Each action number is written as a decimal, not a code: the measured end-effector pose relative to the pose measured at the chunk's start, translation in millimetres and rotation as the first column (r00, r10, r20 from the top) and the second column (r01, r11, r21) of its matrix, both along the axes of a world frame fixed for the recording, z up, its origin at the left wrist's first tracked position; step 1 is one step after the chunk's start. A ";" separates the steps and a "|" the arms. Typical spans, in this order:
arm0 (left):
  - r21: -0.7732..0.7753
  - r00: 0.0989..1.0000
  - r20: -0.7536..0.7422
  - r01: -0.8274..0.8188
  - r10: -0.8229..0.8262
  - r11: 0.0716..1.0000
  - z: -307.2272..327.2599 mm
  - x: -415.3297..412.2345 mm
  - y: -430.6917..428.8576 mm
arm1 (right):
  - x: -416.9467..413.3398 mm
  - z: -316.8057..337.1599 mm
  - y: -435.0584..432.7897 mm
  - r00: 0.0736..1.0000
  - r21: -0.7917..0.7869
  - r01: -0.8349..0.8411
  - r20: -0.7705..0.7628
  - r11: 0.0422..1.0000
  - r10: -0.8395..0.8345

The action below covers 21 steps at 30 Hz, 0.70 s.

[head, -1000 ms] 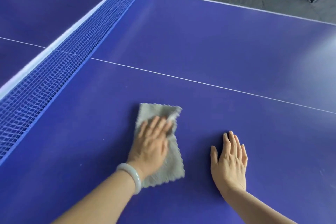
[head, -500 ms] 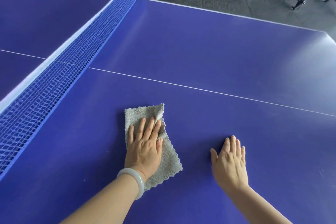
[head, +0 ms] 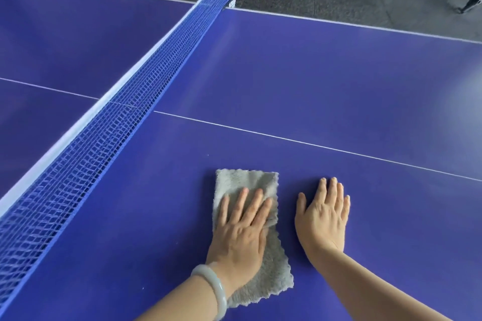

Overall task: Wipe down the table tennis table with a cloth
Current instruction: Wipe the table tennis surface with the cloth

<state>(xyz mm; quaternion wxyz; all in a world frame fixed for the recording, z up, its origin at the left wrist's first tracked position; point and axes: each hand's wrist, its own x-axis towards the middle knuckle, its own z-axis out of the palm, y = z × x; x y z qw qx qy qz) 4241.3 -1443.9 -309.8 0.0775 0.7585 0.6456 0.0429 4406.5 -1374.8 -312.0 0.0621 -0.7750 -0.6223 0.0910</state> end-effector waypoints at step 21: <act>-0.001 0.981 -0.058 0.184 -0.184 0.983 -3.5 13.1 67.0 | 0.3 0.2 0.7 1.000 -0.020 -0.006 0.008 1.000 0.007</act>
